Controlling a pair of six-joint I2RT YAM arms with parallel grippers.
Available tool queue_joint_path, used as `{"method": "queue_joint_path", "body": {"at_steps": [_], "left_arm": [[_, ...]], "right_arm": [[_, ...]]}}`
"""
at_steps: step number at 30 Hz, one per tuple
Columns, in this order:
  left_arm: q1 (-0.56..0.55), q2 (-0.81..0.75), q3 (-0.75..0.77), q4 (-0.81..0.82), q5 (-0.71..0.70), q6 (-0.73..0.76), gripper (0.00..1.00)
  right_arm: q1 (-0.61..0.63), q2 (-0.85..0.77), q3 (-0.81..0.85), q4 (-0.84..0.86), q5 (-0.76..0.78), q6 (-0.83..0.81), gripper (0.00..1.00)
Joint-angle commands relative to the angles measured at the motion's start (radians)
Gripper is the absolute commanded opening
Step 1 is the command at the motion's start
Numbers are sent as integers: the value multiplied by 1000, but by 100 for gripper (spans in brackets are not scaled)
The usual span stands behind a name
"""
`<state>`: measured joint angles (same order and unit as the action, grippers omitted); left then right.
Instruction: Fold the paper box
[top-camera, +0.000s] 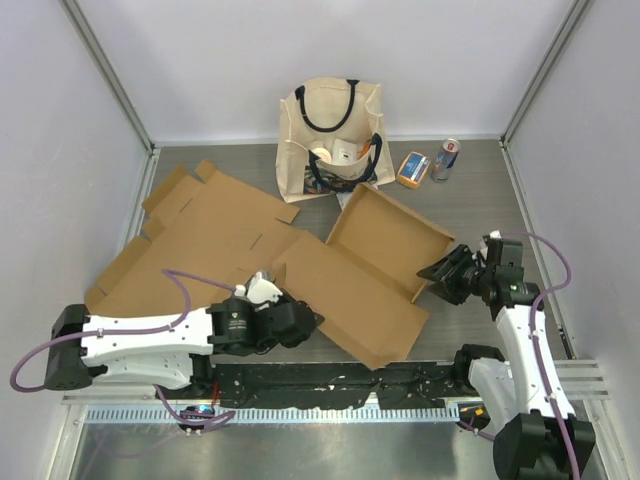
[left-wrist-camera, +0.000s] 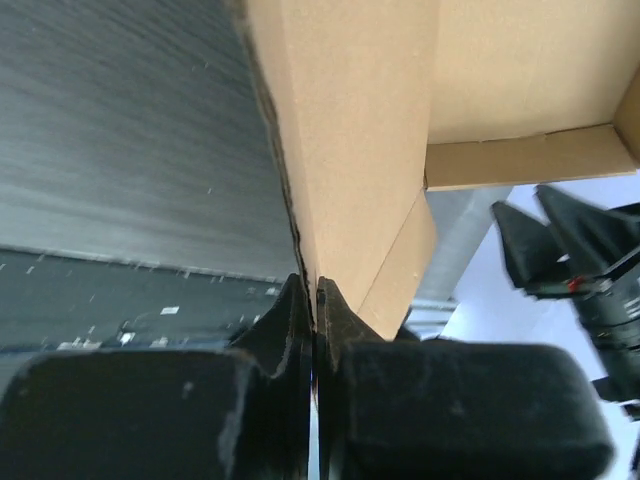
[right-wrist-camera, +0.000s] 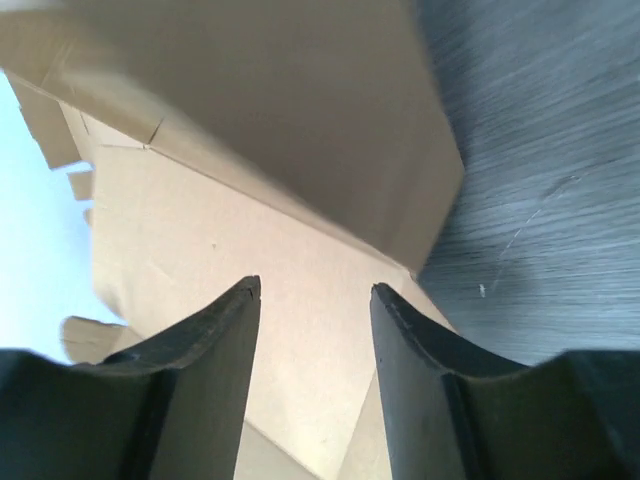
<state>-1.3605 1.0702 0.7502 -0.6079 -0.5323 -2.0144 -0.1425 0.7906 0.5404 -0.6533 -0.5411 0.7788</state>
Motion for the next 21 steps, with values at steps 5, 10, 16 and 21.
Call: {"method": "queue_joint_path", "body": {"at_steps": [5, 10, 16, 21], "left_arm": [[-48, -30, 169, -640, 14, -9, 0], [-48, -96, 264, -876, -179, 188, 0], [-48, -130, 412, -944, -353, 500, 0], [-46, -154, 535, -1042, -333, 562, 0]], "right_arm": [[20, -126, 277, -189, 170, -320, 59], [21, -91, 453, -175, 216, -371, 62], [21, 111, 474, 46, 124, -261, 62], [84, 277, 402, 322, 72, -161, 62]]}}
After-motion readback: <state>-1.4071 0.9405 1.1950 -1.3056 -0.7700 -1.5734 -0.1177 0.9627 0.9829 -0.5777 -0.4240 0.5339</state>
